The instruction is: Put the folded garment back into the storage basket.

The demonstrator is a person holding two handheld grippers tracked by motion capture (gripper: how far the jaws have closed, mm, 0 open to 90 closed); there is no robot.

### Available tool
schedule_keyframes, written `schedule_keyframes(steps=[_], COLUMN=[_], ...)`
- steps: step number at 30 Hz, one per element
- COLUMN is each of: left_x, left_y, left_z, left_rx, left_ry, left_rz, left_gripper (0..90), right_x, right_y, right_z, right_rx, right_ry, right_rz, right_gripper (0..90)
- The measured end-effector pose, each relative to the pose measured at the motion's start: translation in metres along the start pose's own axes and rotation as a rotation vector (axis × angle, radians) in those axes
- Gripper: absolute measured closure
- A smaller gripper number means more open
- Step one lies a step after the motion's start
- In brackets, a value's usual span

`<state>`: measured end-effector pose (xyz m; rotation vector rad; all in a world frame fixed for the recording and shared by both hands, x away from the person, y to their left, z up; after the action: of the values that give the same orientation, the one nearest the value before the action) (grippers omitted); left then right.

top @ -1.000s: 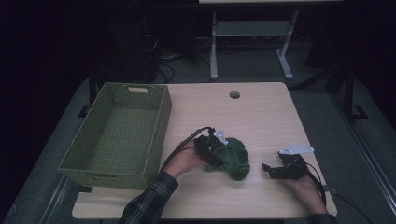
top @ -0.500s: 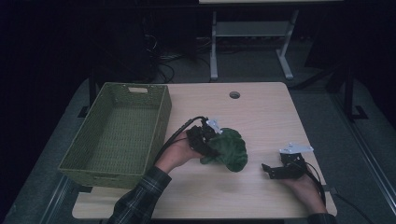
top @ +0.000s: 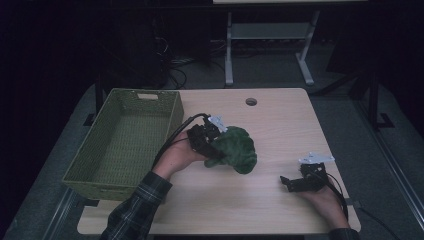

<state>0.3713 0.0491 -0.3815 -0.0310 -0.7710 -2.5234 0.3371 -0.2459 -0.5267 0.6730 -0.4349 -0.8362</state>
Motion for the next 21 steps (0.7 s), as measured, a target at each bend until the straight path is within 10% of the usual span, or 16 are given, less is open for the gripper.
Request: schedule_keyframes(steps=[21], left_x=[-0.039], left_y=[-0.024], left_z=[0.062], left_rx=[0.050], left_ry=[0.108], left_rz=[0.090], left_gripper=[67.9], right_x=[0.000], right_y=[0.000], right_z=[0.000], right_rx=[0.000], right_ry=[-0.001], right_rz=[-0.001], right_gripper=[0.3])
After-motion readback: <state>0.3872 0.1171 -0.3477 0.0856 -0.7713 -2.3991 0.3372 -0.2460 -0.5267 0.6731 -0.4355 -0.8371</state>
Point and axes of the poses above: each handheld gripper's, and its own axes: z roughly backward along the jaws, y roughly out of its top, x roughly to its right, the point moved 6 cm from there along -z, roughly forward along the jaws, and after that the axes turned 10 degrees about z, right-handed, at the moved point
